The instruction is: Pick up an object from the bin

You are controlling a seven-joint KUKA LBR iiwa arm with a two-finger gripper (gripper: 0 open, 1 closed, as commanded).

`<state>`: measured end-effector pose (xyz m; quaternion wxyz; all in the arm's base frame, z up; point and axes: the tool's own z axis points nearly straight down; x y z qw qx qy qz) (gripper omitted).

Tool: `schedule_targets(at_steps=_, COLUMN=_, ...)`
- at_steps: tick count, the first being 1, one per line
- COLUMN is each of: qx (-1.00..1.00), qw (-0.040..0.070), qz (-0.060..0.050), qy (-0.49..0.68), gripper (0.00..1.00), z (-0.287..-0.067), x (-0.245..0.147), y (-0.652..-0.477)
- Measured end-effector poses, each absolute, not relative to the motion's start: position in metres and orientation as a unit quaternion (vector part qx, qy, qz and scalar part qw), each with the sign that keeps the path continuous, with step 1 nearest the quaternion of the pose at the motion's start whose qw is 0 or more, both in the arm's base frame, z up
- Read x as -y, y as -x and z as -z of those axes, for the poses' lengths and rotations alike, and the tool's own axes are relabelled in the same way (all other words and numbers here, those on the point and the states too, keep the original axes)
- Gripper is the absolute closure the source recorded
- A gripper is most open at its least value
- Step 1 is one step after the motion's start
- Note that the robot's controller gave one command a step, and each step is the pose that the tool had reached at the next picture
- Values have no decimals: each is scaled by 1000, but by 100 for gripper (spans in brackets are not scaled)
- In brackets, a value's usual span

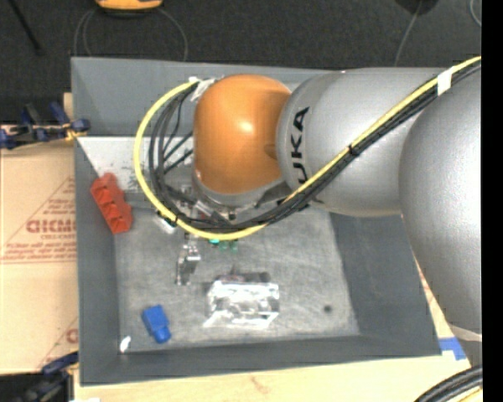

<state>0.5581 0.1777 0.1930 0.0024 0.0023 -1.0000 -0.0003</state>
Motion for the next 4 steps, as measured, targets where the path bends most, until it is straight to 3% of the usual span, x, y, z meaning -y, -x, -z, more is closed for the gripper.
schedule_targets(at_steps=1, qx=992, qw=2, qz=0, qy=-126, gripper=0, z=-106, x=-126, y=-481)
schedule_targets(at_steps=2, qx=980, qw=-8, qz=2, qy=-197, gripper=0, z=-74, x=-58, y=-502)
schedule_targets(at_steps=3, qx=981, qw=-13, qz=2, qy=-195, gripper=100, z=-78, x=-59, y=-505)
schedule_targets(at_steps=4, qx=979, qw=-4, qz=-1, qy=-204, gripper=100, z=-207, x=-49, y=-483)
